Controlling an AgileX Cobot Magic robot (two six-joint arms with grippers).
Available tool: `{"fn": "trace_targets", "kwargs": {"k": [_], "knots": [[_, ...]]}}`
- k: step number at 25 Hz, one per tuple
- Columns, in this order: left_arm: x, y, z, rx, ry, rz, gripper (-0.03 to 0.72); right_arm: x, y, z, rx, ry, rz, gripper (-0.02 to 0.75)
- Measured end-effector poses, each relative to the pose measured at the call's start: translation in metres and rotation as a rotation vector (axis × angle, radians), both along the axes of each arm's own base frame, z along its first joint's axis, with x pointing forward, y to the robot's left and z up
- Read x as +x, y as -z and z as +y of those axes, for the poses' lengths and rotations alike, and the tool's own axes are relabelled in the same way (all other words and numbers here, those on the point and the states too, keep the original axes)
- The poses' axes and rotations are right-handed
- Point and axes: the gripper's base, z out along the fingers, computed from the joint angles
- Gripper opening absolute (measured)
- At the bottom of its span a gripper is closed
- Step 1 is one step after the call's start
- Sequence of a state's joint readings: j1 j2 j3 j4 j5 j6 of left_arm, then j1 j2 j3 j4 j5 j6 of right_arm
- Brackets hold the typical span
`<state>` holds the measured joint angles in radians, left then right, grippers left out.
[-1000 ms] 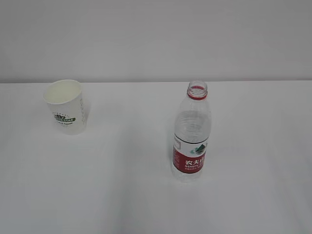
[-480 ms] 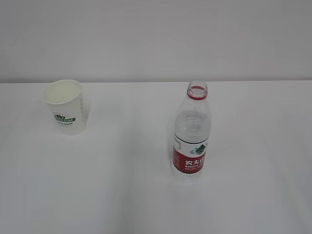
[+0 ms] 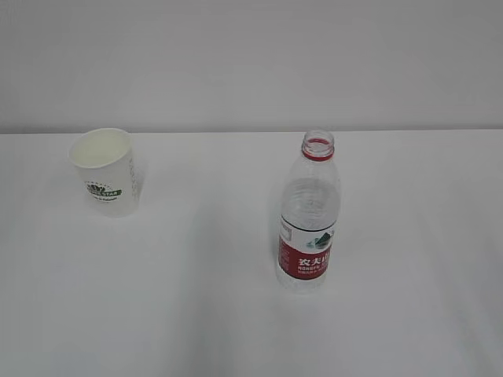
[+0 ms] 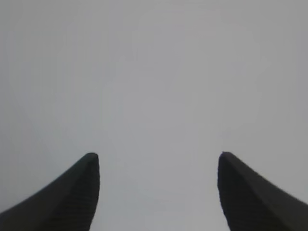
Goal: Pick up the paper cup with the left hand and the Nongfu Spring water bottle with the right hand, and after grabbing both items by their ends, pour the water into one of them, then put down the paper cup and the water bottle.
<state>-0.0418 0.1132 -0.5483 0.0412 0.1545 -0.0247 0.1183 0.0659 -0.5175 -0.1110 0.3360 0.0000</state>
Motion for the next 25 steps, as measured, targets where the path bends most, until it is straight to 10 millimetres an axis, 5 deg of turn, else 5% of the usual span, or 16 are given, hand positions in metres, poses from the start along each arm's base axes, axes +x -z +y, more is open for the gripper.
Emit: {"fn": "trace_targets", "kwargs": {"k": [25], "knots": [[0.06,-0.015,-0.004,0.003,0.013,-0.054,0.559,0.062,-0.018,0.011,-0.01,-0.036,-0.058,0.535]]}}
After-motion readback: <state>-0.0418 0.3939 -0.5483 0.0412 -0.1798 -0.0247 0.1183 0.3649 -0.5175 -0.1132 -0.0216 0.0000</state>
